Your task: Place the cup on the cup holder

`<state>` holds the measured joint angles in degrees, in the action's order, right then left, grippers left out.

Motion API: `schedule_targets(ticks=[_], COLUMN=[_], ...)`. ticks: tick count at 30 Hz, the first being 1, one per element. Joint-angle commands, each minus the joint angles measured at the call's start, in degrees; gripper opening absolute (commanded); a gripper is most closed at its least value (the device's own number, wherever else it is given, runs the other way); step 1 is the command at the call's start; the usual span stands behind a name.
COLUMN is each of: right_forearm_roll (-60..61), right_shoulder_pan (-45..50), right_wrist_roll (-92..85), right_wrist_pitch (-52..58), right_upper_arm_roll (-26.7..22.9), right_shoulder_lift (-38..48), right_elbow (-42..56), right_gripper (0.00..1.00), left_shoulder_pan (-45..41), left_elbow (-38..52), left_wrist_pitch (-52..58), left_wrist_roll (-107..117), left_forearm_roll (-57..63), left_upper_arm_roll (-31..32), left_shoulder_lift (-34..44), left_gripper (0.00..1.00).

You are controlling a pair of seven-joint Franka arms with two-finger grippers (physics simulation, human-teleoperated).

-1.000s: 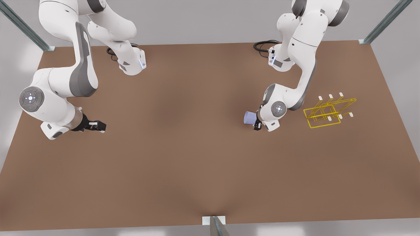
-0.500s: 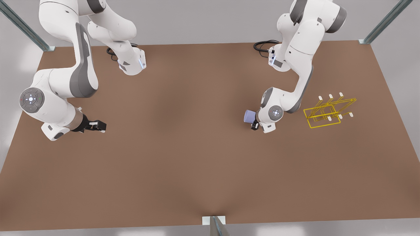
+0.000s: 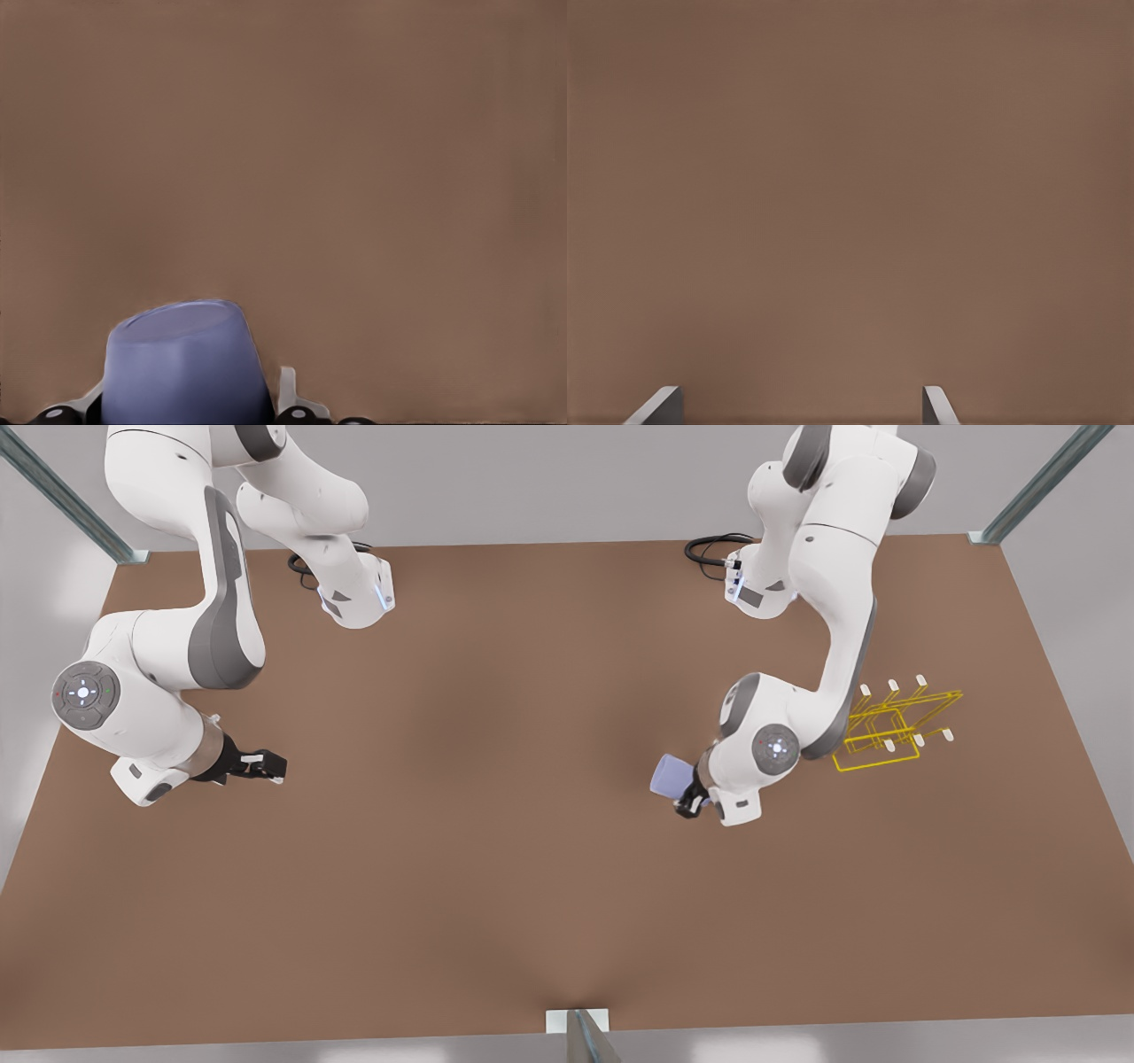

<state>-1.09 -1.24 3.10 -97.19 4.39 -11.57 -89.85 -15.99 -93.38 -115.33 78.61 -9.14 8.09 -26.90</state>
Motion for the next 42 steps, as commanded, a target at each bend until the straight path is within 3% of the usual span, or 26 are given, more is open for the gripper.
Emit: schedule_targets(ticks=[1,3,4,5,7,10,14,20,24,30,35,38,42], right_forearm_roll=[0.03,0.12,0.12,0.03,0.03,0.03,0.03,-0.05,-0.05,-0.05,-0.05,-0.05,-0.05], right_shoulder_pan=[0.01,0.01,0.01,0.01,0.01,0.01,0.01,0.01,0.09,0.01,0.01,0.01,0.01], right_wrist_roll=[-0.91,-0.91,-0.91,-0.91,-0.91,-0.91,-0.91,-0.82,-0.82,-0.82,-0.82,-0.82,-0.82], right_wrist_pitch=[-0.01,-0.01,-0.01,-0.01,-0.01,-0.10,-0.10,-0.10,-0.10,-0.19,-0.10,-0.10,-0.10], right_upper_arm_roll=[0.01,0.01,0.01,0.01,0.01,0.01,0.01,0.01,0.01,0.01,0.01,0.01,0.01], right_shoulder_lift=[0.06,0.06,0.06,0.06,0.06,0.06,0.06,0.06,0.06,0.06,0.06,0.06,0.06], right_elbow=[0.03,0.03,0.03,0.03,0.03,0.03,0.03,0.03,0.03,-0.06,-0.06,-0.06,-0.06], right_gripper=[1.00,1.00,1.00,1.00,1.00,1.00,1.00,1.00,1.00,1.00,1.00,1.00,1.00], left_shoulder_pan=[-0.01,-0.01,-2.72,-10.98,-15.82,-27.69,-37.35,-48.79,-50.37,-57.22,-56.96,-57.40,-61.18], left_elbow=[4.25,6.01,6.01,7.59,12.34,11.73,11.29,9.35,7.07,-11.12,-15.43,-22.99,-28.09], left_wrist_pitch=[14.61,14.69,15.39,14.96,15.04,15.75,19.88,19.70,16.54,1.86,-9.12,-17.30,-18.18], left_wrist_roll=[4.27,5.15,5.50,4.80,5.15,3.39,3.39,1.37,1.37,2.25,10.59,13.06,12.53], left_forearm_roll=[-0.18,3.32,5.00,4.57,4.21,4.30,5.00,13.18,21.62,26.80,25.84,27.15,30.32], left_upper_arm_roll=[-0.01,-1.49,-6.31,-19.59,-27.24,-44.91,-57.39,-74.18,-78.22,-81.13,-83.68,-84.21,-86.93], left_shoulder_lift=[-0.08,0.18,-0.16,-2.18,-5.00,-5.00,-7.72,-22.92,-27.32,-29.70,-29.87,-30.14,-30.05], left_gripper=[0.63,0.63,0.63,0.63,0.63,0.63,0.63,0.63,0.63,0.63,0.63,0.63,0.63])
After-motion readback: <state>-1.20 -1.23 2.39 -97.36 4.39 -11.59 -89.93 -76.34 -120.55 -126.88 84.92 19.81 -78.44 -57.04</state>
